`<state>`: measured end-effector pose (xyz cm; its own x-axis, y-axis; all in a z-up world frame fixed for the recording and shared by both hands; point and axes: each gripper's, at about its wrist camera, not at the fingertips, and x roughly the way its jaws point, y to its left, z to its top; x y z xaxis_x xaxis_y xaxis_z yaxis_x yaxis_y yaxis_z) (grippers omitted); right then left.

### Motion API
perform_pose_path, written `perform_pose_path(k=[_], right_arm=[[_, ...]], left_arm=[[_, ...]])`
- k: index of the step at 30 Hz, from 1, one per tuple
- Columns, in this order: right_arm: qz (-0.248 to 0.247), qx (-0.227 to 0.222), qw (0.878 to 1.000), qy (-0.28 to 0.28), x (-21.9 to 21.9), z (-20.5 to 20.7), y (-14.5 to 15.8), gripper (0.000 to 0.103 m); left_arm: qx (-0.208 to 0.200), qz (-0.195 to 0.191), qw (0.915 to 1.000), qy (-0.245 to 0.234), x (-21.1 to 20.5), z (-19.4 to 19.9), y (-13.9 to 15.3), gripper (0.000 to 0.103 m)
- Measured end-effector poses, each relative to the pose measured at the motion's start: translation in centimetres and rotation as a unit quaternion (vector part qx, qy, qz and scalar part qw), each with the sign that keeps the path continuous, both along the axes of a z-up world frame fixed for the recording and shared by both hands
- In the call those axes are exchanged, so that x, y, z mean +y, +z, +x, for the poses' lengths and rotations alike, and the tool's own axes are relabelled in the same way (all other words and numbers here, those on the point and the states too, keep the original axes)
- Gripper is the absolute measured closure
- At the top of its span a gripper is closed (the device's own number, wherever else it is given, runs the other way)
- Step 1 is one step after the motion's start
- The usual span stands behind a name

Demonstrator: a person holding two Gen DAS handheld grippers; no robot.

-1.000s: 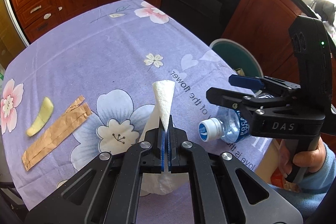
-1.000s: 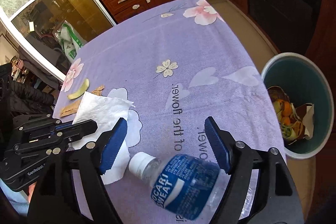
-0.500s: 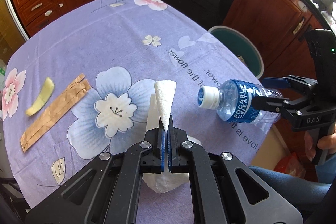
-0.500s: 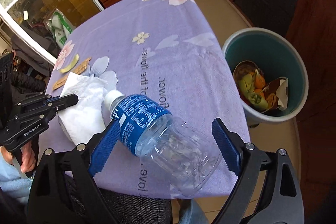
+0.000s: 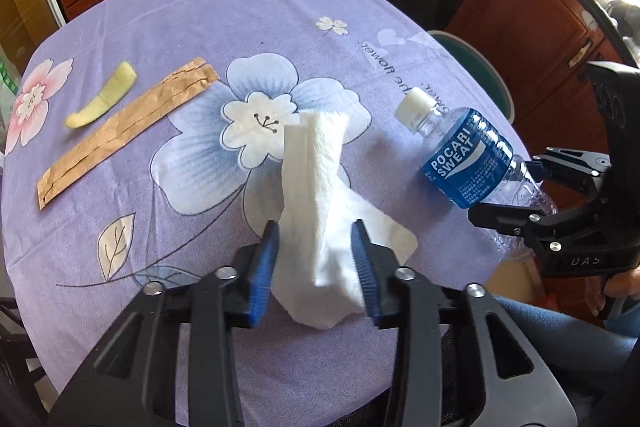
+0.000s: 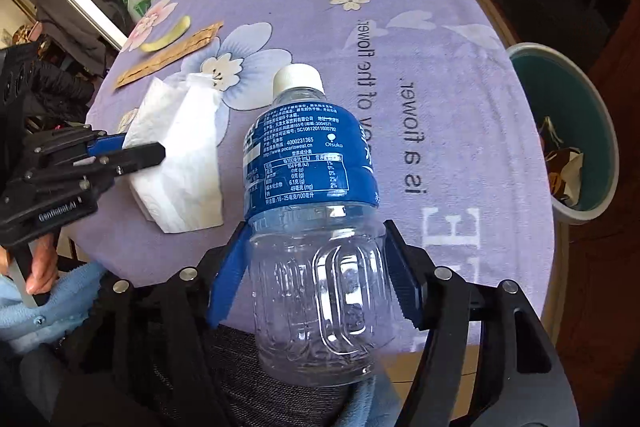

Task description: Collect trash

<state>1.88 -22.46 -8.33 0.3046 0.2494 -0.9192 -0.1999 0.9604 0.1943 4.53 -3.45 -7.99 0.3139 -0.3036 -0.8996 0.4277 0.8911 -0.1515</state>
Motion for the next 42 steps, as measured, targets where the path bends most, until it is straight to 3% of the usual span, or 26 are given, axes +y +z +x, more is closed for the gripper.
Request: perform_pose_path(k=[6,7,8,9,12,18,25,33,42], right_arm=[[0.021,-0.017,1.000,-0.009,0.4,0.5,1.7,0.041],[0.024,-0.020,0.999,-0.013,0.2,0.6,2.0,0.041],[0.026,-0.022,0.999,-0.019,0.0,0.7,2.2,0.041],[0.029,-0.024,0.999,-0.025,-0.3,0.8,2.3,0.041],[0.037,-0.033,0.998,-0.044,-1.6,0.9,2.9,0.041],[0.064,-0.059,0.990,-0.109,-6.8,1.7,4.4,0.041],[0.085,-0.081,0.974,-0.193,-14.4,2.3,5.3,0.041],[0.095,-0.078,0.958,-0.260,-21.7,2.6,4.2,0.041],[0.095,-0.021,0.950,-0.296,-26.5,4.5,0.6,0.041]], left_arm=[[0.005,0.017,0.9998,0.005,0.1,-0.3,-1.4,0.058],[0.000,0.018,0.9998,0.009,0.1,-0.2,-1.4,0.063],[-0.006,0.020,0.9997,0.011,0.0,-0.1,-1.2,0.085],[-0.010,0.021,0.9997,0.010,-0.2,0.0,-1.0,0.101],[-0.041,0.034,0.9986,0.006,-1.0,0.1,0.5,0.101],[-0.067,0.018,0.9974,-0.019,-4.4,2.0,4.0,0.101],[-0.083,0.006,0.9933,-0.080,-12.6,4.3,6.5,0.101],[-0.076,0.015,0.9863,-0.145,-22.0,6.2,5.9,0.101],[-0.039,0.017,0.9840,-0.173,-29.2,9.9,3.1,0.100]])
